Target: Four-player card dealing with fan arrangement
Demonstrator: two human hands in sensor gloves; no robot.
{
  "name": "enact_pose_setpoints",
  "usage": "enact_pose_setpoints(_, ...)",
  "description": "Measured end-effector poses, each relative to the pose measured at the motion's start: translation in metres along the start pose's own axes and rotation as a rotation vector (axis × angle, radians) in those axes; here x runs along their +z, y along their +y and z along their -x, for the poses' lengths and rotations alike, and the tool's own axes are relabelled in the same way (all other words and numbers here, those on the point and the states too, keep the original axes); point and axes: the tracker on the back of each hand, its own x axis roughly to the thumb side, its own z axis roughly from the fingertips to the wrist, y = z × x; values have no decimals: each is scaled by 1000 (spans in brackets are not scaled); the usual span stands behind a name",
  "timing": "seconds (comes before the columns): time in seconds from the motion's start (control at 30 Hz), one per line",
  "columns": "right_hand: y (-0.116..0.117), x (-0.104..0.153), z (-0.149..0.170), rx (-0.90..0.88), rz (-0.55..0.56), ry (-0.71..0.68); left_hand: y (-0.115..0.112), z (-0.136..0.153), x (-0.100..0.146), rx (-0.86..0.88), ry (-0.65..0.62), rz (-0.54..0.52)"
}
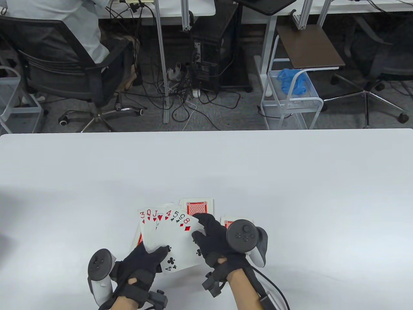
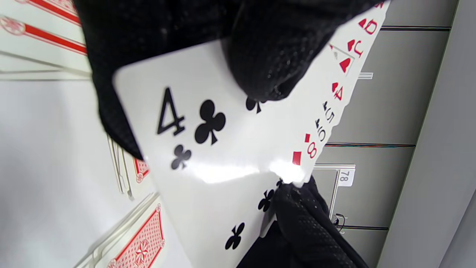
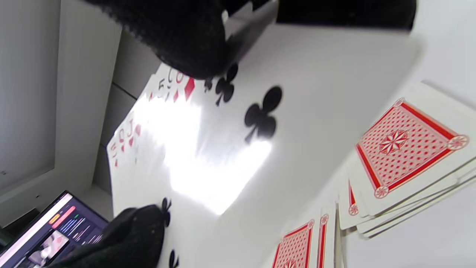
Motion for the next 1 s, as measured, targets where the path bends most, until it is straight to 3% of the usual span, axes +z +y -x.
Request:
enact_pose_setpoints(0.1, -1, 4, -2, 174, 185, 26, -3, -5, 0, -88, -34, 13)
enact_pose_setpoints(0.2, -2, 4, -4, 281, 240, -13, -10, -14, 0, -206, -99, 35)
enact_pose_setpoints(0.43, -3, -3, 1, 30, 101, -73, -9, -7, -1, -73, -32, 34)
enact_pose_setpoints(0.5, -2, 0, 7, -76, 160, -40, -6, -6, 0, -60, -29, 14)
enact_pose_setpoints(0.53, -1, 1, 8, -69, 190, -34, -5, -7, -1, -63, -35, 10)
enact_pose_setpoints(0.63, -2, 1, 0, 235, 208, -32, -5, -8, -1, -67, -50, 29)
enact_pose_setpoints(0.73, -3, -1, 1, 46, 156, -119, -2, -4, -1, 20, -19, 24)
enact_pose_setpoints(0.83, -3, 0, 15, -126, 158, -64, 7, -4, -1, 13, -19, -19)
enact_pose_setpoints(1.0, -1, 2, 23, 111, 88, 25, 14, 1, -2, 71, 13, -63)
